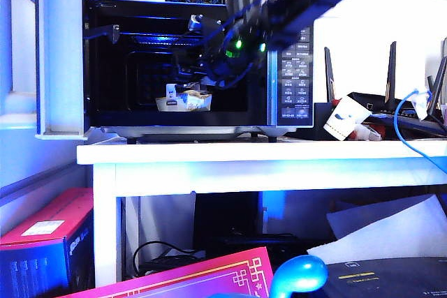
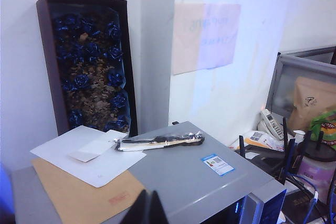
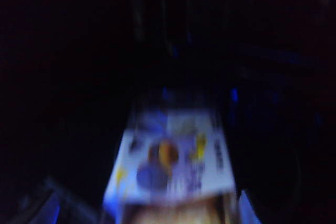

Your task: Open the microwave door, place the box of snacks from the top of the microwave inside, then close the microwave door.

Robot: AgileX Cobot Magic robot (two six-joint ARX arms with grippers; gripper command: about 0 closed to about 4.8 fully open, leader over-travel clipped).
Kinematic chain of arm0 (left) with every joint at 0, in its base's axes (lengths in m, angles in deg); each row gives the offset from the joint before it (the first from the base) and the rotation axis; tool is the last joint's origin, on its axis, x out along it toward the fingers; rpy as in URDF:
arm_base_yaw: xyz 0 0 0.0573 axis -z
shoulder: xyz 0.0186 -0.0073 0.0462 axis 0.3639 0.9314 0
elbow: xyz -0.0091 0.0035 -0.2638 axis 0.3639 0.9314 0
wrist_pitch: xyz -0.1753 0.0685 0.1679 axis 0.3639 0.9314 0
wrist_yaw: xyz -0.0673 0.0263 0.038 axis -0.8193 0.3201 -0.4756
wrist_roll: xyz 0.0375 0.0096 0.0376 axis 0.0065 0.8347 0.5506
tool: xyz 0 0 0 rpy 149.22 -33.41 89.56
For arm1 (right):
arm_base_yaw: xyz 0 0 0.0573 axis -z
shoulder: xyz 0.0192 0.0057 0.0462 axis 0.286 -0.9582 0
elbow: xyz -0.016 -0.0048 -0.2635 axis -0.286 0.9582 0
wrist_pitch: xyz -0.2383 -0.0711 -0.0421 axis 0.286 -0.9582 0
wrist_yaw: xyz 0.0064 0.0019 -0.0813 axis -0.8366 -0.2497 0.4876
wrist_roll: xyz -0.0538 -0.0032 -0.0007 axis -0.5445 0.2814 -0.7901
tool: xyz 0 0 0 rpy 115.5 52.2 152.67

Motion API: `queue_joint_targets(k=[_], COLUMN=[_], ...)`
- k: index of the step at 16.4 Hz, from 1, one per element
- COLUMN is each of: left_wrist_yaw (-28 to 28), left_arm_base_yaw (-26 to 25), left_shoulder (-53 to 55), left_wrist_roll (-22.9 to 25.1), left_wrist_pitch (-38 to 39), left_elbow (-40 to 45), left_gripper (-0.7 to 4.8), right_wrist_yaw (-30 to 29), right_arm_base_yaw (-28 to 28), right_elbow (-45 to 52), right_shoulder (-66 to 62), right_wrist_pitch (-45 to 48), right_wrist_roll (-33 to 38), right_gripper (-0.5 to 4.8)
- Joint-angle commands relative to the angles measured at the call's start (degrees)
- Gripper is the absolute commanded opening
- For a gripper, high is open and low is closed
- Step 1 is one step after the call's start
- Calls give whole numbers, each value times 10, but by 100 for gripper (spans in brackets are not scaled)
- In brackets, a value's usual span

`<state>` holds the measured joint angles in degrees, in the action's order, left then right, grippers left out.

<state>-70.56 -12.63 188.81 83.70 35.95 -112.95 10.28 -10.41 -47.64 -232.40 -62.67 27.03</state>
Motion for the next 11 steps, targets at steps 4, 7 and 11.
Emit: queue_joint_targets(k=[4,7,11], left_wrist_yaw=[0,0,0], left_arm_base_yaw=[0,0,0], left_shoulder=[-3,-3,-3], left_wrist_roll=[0,0,0], left_wrist_pitch=[-10,-10,-10], left_elbow=[-2,-2,-2], left_gripper=[-4,-4,-4], right_wrist_yaw=[12,39,42], right_arm_base_yaw=[-2,-2,-2], right_elbow=[-3,-3,-3], right_shoulder=[79,110,141], right_wrist_pitch=[-193,-270,-376], right_wrist_roll=[-19,-31,-24], right_gripper=[479,479,355])
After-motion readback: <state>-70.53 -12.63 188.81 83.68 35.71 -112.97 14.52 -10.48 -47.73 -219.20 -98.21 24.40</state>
